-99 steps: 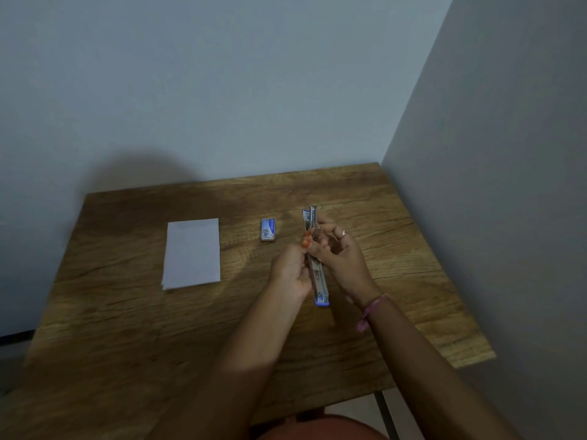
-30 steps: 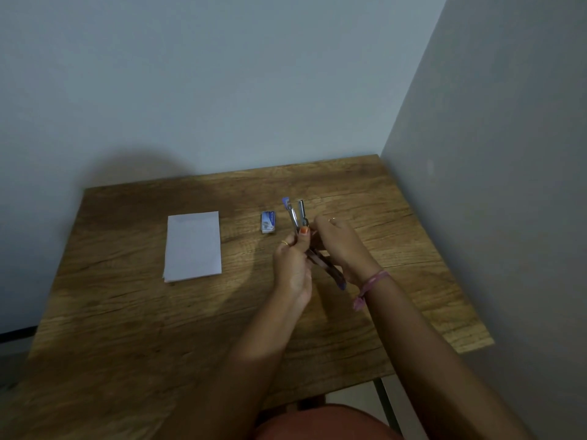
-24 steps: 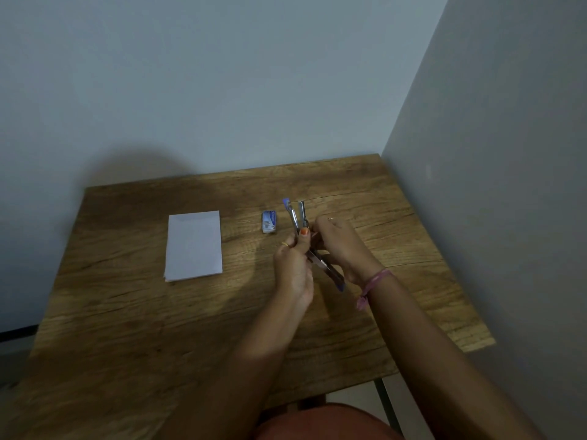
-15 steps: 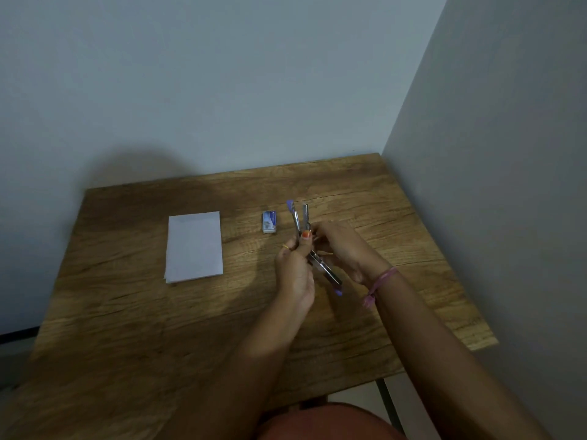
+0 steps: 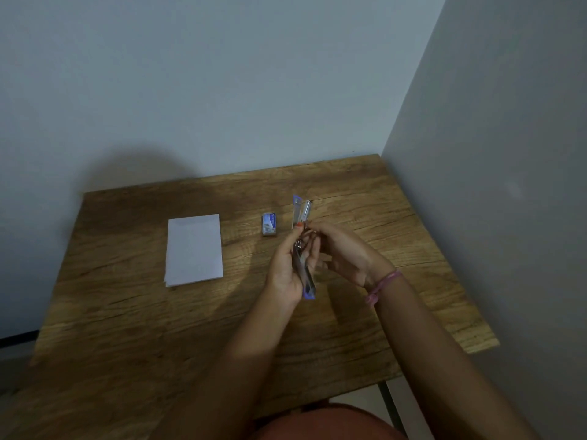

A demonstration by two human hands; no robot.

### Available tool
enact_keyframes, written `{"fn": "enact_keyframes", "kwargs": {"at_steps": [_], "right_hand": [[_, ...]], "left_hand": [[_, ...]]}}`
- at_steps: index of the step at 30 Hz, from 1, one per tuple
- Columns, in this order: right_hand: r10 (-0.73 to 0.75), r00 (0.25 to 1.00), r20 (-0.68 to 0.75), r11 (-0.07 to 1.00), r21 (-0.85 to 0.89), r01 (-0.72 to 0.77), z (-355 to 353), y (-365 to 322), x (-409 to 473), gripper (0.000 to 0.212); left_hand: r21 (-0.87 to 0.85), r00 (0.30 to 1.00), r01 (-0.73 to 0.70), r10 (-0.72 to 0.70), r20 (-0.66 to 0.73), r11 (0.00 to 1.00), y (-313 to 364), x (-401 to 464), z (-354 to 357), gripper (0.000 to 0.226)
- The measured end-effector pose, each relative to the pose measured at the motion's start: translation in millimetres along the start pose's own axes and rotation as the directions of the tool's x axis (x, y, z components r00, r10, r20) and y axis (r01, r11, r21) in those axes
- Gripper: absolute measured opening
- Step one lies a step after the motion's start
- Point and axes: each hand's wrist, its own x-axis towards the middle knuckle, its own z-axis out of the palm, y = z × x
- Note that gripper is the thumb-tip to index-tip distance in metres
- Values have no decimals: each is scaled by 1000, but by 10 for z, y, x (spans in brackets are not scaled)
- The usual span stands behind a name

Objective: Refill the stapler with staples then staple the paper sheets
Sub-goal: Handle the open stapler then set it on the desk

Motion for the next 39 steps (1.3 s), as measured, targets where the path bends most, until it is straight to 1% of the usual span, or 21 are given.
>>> {"fn": "enact_keyframes", "kwargs": {"at_steps": [3, 5, 7, 10, 14, 16, 19, 21, 24, 26, 28, 29, 31, 32, 33, 34, 35, 36, 37, 38, 39], "right_hand": [[-29, 999, 33, 993, 113, 25, -70, -44, 0, 32], [-95, 995, 32, 978, 188, 87, -109, -78, 0, 29], [-147, 989, 19, 967, 214, 139, -114, -90, 4, 28], [-195, 981, -16, 960, 200, 195, -92, -52, 32, 31], [-244, 967, -72, 946, 202, 253, -89, 24, 59, 25], [-250, 965, -80, 947, 188, 261, -110, 57, 86, 21], [-234, 967, -104, 959, 136, 247, -137, 106, 137, 16], [-219, 967, -131, 963, 128, 236, -145, 142, 161, 16], [-244, 954, -177, 961, 89, 262, -173, 195, 189, 20], [-291, 941, -172, 957, -71, 283, -236, 202, 190, 26], [-374, 912, -170, 912, -244, 329, -330, 194, 175, 30], [-421, 882, -210, 892, -273, 361, -372, 191, 169, 34], [-499, 783, -371, 866, -246, 435, -410, 214, 160, 43], [-516, 729, -450, 855, -224, 467, -404, 241, 158, 49], [-518, 698, -494, 851, -214, 480, -385, 280, 152, 55], [-521, 703, -483, 851, -229, 473, -367, 352, 146, 60], [-527, 745, -409, 850, -278, 448, -363, 437, 147, 63], [-519, 809, -277, 836, -360, 413, -358, 513, 146, 66], [-470, 875, -116, 807, -459, 372, -357, 562, 127, 70], [-409, 913, 11, 768, -536, 350, -369, 593, 111, 74], [-394, 918, 46, 746, -567, 349, -377, 590, 94, 75]], "left_hand": [[-29, 997, 59, -58, 41, 998, 65, -3, -28, 17], [-22, 992, 107, -105, 63, 994, 93, -16, -37, 20], [-19, 986, 142, -140, 85, 990, 108, -28, -46, 24], [13, 982, 175, -176, 76, 984, 115, -22, -58, 25], [113, 969, 224, -234, 77, 968, 142, 0, -98, 26], [153, 959, 256, -270, 83, 955, 155, 14, -114, 31], [258, 958, 255, -279, 60, 932, 190, 53, -145, 45], [355, 959, 237, -277, 66, 904, 232, 75, -194, 39], [477, 975, 152, -212, 73, 865, 300, 103, -290, 24], [577, 991, 53, -116, 73, 815, 342, 122, -345, 18], [635, 997, -26, -23, 69, 772, 366, 136, -390, 20], [653, 997, -68, 27, 73, 754, 376, 145, -408, 24], [704, 988, -151, 131, 83, 694, 392, 169, -439, 30], [742, 980, -185, 180, 88, 645, 396, 184, -447, 33], [782, 971, -209, 220, 94, 587, 400, 198, -446, 35], [820, 962, -225, 251, 103, 527, 397, 212, -439, 36], [847, 956, -236, 270, 115, 476, 387, 225, -430, 37], [863, 951, -250, 280, 133, 438, 375, 233, -424, 37], [868, 946, -269, 284, 157, 417, 359, 239, -419, 37], [865, 941, -292, 285, 184, 408, 345, 242, -418, 37], [860, 935, -315, 285, 209, 402, 334, 245, -418, 37]]}}
